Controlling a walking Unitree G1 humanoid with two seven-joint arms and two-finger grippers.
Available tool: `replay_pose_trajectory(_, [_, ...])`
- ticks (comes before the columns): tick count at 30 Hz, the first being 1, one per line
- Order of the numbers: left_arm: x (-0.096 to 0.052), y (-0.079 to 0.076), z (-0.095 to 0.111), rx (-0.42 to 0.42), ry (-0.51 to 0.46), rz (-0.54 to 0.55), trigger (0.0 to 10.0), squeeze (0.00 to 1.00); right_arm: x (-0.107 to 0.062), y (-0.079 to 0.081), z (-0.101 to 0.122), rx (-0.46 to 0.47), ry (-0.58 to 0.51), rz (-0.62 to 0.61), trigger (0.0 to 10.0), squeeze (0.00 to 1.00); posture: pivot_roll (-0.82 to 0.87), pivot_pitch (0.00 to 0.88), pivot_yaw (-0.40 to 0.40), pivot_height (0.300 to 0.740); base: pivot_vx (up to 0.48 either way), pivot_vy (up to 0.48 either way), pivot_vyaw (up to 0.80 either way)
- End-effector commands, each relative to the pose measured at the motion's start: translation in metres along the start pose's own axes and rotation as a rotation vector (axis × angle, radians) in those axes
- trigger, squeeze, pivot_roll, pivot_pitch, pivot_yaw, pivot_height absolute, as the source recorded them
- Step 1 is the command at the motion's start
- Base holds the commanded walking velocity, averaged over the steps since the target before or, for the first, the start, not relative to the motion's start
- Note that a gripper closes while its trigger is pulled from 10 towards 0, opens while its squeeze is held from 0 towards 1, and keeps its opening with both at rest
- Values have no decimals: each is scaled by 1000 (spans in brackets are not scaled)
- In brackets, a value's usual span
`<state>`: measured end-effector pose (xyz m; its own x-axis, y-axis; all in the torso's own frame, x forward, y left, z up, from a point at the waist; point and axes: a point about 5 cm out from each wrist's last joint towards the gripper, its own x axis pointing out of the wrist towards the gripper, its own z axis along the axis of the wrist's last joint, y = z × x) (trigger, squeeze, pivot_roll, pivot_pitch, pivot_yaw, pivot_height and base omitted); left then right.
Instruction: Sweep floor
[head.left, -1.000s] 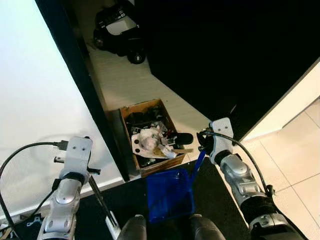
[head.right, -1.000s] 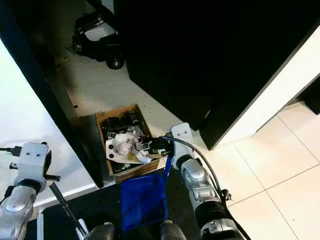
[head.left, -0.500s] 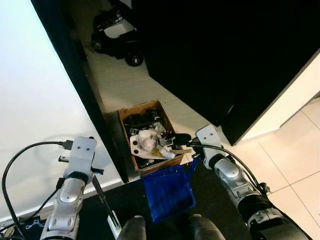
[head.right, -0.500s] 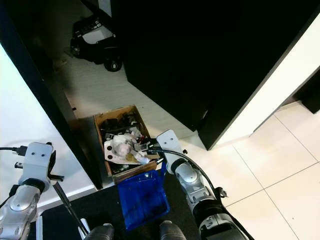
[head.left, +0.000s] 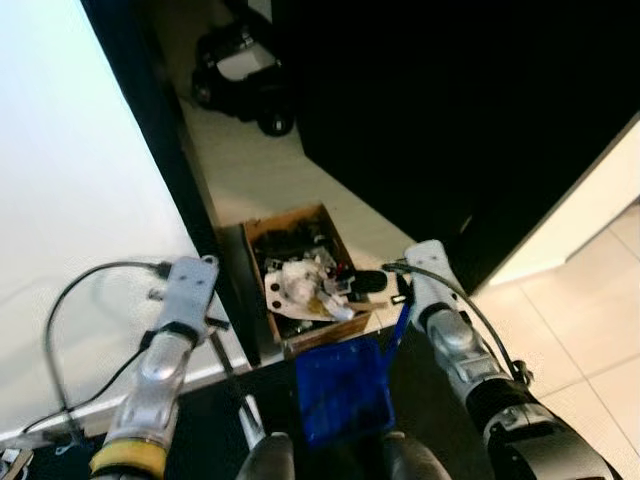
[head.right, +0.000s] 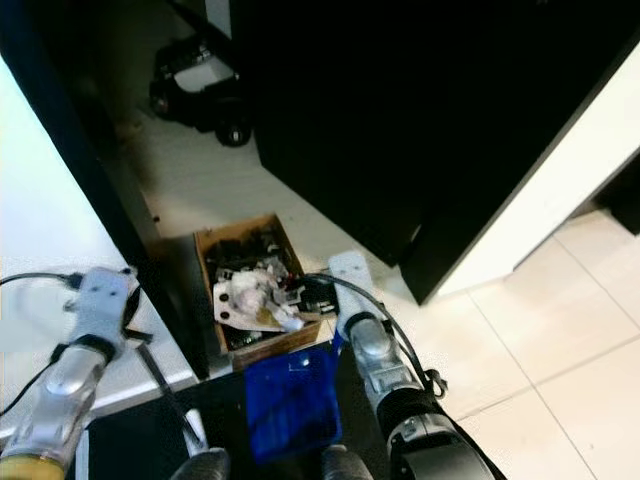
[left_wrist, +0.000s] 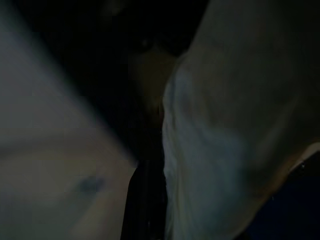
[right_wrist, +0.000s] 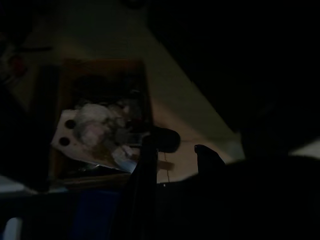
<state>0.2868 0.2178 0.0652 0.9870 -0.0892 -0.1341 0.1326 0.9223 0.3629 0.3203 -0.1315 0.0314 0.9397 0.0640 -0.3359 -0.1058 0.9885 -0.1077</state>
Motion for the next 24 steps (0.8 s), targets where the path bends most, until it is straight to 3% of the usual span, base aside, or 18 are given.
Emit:
replay_pose_trajectory(1, [0,-7,-4,12,9,-30,10000,0,-7,-9,-25,3,121,-64,10000,0,131,93,-54,740,0,0,0])
replay_pose_trajectory(4, [13,-19,2,34,-9,-89,10000,0,-7,-21,-25,43,120,-151,10000,0,116,98,-46,740,0,0,0])
replay_pose_trajectory(10, [18,-35,2,51,-5,-169,10000,0,-8,-23,-25,41,103,-174,10000,0,102,100,-34,740,0,0,0])
replay_pose_trajectory(15, [14,-43,-5,58,3,-246,10000,0,-9,-21,-23,-41,66,-132,10000,0,100,105,-30,740,0,0,0])
replay_pose_trajectory(16, [7,-44,-13,63,19,-275,10000,0,-10,-22,-23,-74,48,-105,10000,0,103,109,-30,740,0,0,0])
replay_pose_trajectory(24, [-3,-44,-26,76,25,-273,10000,0,-10,-36,-22,-61,50,-163,10000,0,103,119,-35,740,0,0,0])
